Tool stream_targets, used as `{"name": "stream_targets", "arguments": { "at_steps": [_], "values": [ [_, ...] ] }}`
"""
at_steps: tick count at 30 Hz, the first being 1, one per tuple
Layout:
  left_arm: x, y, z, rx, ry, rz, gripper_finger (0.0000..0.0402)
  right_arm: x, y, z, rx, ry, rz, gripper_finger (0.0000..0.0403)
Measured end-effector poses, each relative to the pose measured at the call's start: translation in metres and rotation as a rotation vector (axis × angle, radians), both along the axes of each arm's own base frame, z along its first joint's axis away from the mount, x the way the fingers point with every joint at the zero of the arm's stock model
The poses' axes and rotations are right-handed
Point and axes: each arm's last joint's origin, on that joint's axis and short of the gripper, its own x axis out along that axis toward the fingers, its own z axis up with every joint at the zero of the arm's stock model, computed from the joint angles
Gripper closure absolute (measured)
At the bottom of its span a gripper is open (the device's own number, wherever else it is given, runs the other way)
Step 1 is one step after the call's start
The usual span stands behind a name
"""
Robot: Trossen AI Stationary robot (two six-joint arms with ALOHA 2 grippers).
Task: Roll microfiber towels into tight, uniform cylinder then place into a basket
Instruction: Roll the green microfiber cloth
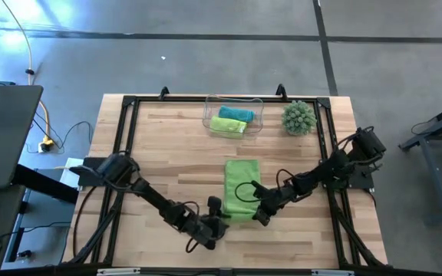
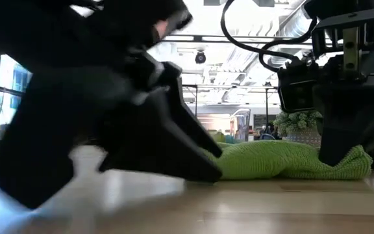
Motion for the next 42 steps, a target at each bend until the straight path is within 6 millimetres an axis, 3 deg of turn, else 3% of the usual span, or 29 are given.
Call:
{"name": "stream_targets", "arguments": {
  "at_steps": [7,14,17,20,25,30,38,42],
  "values": [
    [0.010,0.025,-0.001,-0.208,-0.028,0.153,0.0323,-0.001,0.003,0.000,-0.007,-0.014,0.014,0.0395],
    [0.022,0.050,0.001,-0.611,0.028,0.182,0.0391,-0.002,0.006,0.000,-0.033,-0.036,0.072,0.0383],
    [0.025,0.057,0.001,-0.862,0.103,0.194,0.0393,-0.003,0.007,0.002,-0.051,-0.069,0.194,0.0365],
    [0.024,0.059,0.000,-0.999,0.199,0.169,0.0382,-0.006,0.007,0.010,-0.043,-0.106,0.304,0.0339],
    [0.022,0.057,0.001,-1.092,0.271,0.157,0.0370,-0.012,0.006,0.032,-0.118,-0.229,0.458,0.0309],
    [0.021,0.057,0.000,-1.156,0.299,0.219,0.0368,-0.023,0.014,0.053,-0.354,-0.439,0.656,0.0305],
    [0.021,0.057,0.000,-1.190,0.308,0.270,0.0367,-0.043,0.056,0.075,-0.705,-0.754,0.702,0.0305],
    [0.021,0.057,0.000,-1.190,0.303,0.279,0.0367,-0.052,0.073,0.072,-0.844,-0.793,0.612,0.0305]
  ]
}}
